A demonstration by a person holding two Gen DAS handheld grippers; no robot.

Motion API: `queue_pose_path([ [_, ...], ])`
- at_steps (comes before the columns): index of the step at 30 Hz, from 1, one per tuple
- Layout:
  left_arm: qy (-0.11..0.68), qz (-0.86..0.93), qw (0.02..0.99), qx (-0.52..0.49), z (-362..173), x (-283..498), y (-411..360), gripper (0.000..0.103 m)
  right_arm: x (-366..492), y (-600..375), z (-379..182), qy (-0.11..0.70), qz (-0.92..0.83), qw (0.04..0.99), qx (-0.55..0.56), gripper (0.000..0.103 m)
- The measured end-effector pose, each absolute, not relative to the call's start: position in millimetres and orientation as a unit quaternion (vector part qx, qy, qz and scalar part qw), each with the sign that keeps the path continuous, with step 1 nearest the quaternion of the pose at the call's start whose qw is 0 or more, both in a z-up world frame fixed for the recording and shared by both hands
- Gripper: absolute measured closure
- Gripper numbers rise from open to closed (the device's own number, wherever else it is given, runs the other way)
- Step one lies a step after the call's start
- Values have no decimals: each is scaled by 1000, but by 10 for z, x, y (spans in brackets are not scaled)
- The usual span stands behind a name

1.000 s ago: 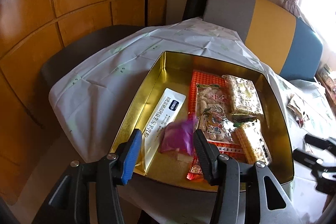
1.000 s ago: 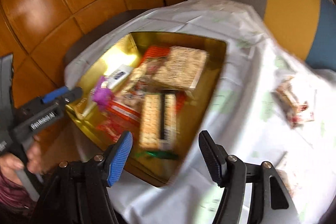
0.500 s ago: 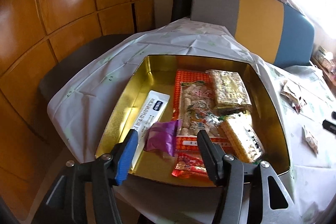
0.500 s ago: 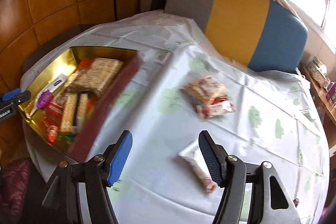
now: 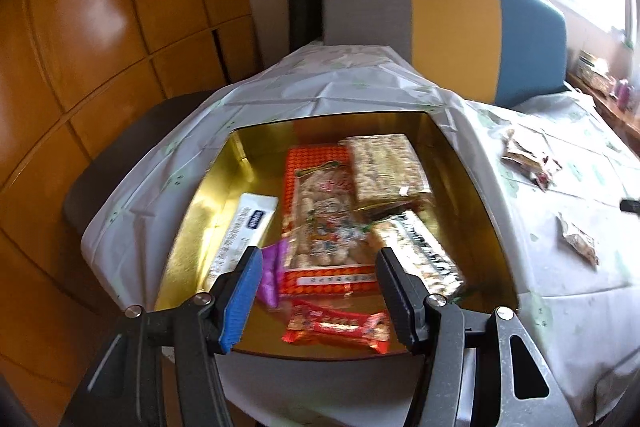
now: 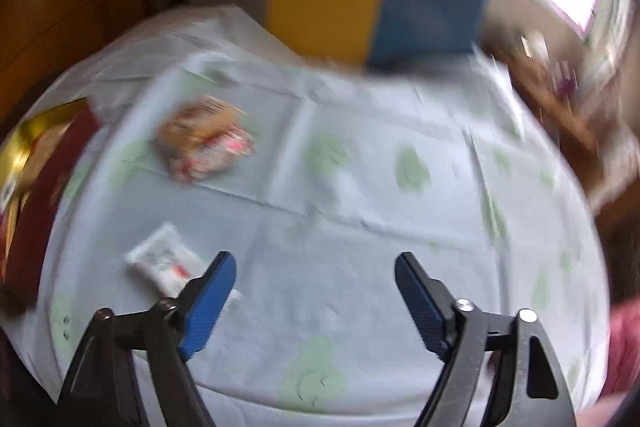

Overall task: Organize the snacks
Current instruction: 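Move both open grippers back over the cloth toward the remaining snacks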

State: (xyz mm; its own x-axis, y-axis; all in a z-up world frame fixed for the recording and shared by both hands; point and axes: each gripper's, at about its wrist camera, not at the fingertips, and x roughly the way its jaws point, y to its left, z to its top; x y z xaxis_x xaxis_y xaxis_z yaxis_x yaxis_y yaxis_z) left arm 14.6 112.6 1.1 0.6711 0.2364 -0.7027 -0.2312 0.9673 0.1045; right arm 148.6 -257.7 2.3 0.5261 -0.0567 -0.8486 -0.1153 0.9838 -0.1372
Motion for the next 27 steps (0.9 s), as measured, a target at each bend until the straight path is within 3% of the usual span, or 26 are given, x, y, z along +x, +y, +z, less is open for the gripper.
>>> queue_pose_path([
  [8, 393, 87, 915, 24, 17, 270, 778, 36, 1557, -2792, 9, 514, -5, 857, -31, 32],
  [23, 420, -1, 906, 55, 89, 746, 45, 37, 1560, -2908, 26, 514, -25, 857, -14, 32],
  [27, 427, -19, 902, 61, 80, 961, -127, 41, 1549, -2911, 47, 511, -27, 859, -12, 32],
])
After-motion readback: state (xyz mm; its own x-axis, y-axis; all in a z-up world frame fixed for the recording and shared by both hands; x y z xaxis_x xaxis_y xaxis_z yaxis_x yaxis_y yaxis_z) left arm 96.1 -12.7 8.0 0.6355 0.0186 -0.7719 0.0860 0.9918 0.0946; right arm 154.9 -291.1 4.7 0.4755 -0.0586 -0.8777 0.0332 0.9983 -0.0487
